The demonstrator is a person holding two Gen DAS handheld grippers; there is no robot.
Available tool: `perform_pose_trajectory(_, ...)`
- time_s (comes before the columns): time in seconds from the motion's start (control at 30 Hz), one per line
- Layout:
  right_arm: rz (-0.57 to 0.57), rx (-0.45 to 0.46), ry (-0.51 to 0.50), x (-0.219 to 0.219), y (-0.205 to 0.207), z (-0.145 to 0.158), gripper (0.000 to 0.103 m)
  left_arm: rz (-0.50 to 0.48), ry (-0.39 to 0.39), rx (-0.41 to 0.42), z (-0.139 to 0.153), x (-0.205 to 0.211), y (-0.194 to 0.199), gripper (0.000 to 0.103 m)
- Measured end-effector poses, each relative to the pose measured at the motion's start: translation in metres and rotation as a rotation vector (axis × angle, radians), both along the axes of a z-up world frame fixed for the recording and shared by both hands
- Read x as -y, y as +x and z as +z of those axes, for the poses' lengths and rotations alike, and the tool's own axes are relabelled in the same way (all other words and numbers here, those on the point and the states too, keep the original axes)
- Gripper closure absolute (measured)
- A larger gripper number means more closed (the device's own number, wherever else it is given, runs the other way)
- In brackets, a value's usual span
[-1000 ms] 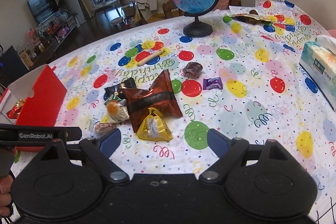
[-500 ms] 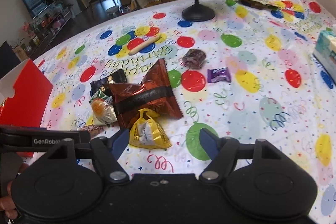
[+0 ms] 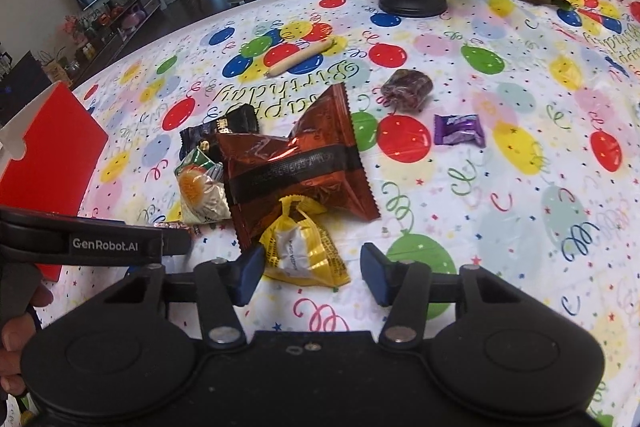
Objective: Organize snacks
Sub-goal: 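Move both open tools from the box to the snack pile on the table, then grasp the small clear packet with the left tool while the right tool grasps the yellow M&M bag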
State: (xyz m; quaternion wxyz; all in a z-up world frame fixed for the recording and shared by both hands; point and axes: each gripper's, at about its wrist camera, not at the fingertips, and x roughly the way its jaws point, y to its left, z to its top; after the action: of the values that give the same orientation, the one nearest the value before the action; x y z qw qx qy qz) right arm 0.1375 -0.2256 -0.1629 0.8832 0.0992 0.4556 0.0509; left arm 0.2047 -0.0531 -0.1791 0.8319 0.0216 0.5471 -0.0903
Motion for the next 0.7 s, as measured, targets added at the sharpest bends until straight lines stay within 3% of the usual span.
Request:
perform_pose_trajectory(0.17, 0.036, 0.008, 0.001, -0.006, 0.003, 0.000, 0.062, -0.012, -0.024, 0.005, 0.003, 0.002, 0.000, 0.064)
perform_pose_trajectory(0.3, 0.038, 0.018, 0.005, -0.007, 0.001, 0.001, 0.066, -0.001, -0.058, 0.006, 0.004, -0.001, 0.001, 0.078)
perform_pose_trajectory(0.4, 0.032, 0.023, 0.009, -0.005, -0.002, 0.003, 0.071, 0.006, -0.069, 0.017, 0.005, -0.005, -0.001, 0.082)
perform_pose_trajectory(0.7, 0.022, 0.037, 0.023, -0.005, -0.021, 0.016, 0.071, 0.037, -0.097, 0.036, 0.017, -0.019, -0.015, 0.084)
